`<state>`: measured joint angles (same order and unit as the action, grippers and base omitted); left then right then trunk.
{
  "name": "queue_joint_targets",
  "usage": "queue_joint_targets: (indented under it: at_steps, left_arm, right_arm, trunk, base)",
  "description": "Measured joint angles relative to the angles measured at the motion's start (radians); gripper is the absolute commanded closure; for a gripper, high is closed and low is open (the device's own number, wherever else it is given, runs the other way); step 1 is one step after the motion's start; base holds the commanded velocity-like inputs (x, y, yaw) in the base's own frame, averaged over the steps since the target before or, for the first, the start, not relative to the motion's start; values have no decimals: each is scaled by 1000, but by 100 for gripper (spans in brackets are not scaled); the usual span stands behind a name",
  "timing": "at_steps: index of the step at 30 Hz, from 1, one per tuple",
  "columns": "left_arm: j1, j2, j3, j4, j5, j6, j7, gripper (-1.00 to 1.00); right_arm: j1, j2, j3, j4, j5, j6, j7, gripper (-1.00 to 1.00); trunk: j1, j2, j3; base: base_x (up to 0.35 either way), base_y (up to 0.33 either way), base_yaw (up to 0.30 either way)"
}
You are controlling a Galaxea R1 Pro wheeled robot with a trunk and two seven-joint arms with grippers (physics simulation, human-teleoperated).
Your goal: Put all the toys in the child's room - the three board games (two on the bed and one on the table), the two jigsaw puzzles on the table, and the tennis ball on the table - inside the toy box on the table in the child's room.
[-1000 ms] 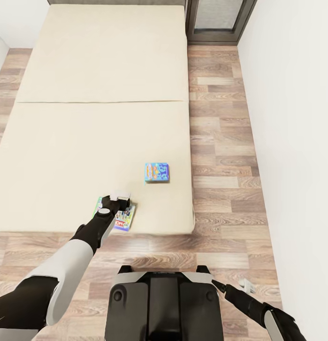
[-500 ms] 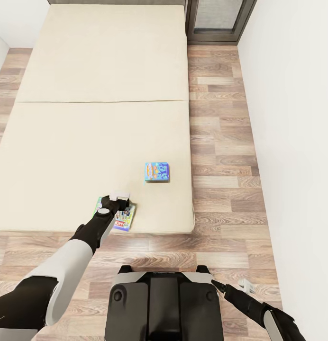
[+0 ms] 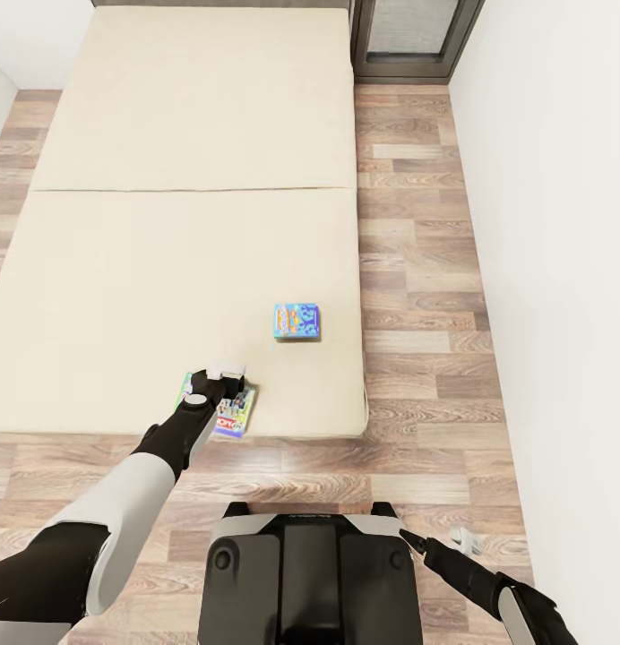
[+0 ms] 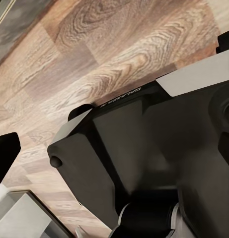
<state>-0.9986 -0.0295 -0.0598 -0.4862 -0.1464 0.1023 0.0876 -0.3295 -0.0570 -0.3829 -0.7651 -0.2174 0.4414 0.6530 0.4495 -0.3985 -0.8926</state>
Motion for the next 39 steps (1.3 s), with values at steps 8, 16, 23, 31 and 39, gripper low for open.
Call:
queue_joint_targets:
  at_steps: [8,16,23,31,39]
  left_arm:
    - [1,0,0,1,-3,0,0,-100]
    - [2,-1,2,1,-52,-2,1,-100]
    - [2,-1,2,1,-57,-3,1,-100]
    - [2,-1,2,1,-58,-3,1,-100]
    - [2,-1,2,1,-58,-3,1,-100]
  right_arm:
    - [0,0,0,0,0,0,0,-100]
    - [0,0,0,0,0,0,0,-100]
    - [0,1,0,0,0,0,0,-100]
    - [0,0,0,0,0,0,0,-100]
    - [0,1,0,0,1,0,0,-100]
  trunk:
    - [0,0,0]
    - [0,0,0]
    - [0,0,0]
    - [0,0,0]
    - [0,0,0]
  base:
    - [-26,0,0]
    - [-88,0,0]
    - [-4,0,0]
    - [-104,0,0]
    - [-40,0,0]
